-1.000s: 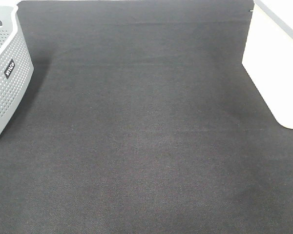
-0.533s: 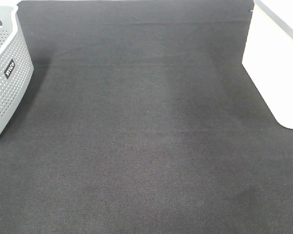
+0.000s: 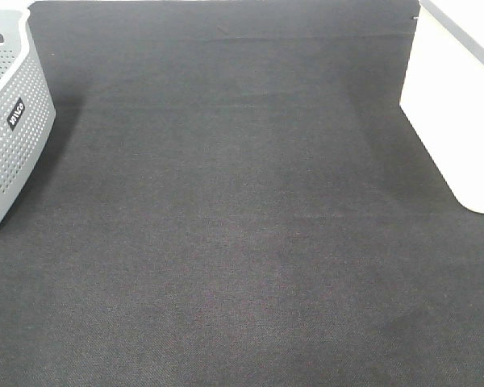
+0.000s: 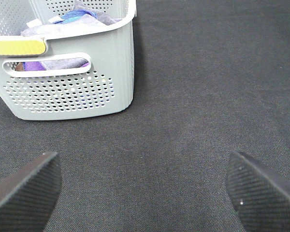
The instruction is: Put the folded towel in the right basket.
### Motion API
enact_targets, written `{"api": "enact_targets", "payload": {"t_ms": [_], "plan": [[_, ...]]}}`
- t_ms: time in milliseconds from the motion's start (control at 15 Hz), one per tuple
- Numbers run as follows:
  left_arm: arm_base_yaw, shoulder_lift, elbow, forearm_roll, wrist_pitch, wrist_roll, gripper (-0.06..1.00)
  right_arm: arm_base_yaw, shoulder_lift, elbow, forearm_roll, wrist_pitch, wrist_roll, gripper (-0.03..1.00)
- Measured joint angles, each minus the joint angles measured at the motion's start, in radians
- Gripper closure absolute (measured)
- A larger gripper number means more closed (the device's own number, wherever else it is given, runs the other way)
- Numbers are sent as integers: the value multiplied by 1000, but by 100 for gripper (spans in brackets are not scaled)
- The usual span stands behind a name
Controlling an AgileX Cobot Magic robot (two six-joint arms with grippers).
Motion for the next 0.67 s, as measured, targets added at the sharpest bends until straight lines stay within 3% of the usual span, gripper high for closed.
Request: {"api": "enact_targets", "payload": {"t_ms": [400, 667], "plan": [[0, 0, 0, 0, 0, 0, 7, 0, -377, 495, -72, -1, 5, 34], [0, 0, 0, 0, 0, 0, 7, 0, -719, 933, -116, -1, 26, 34]]}}
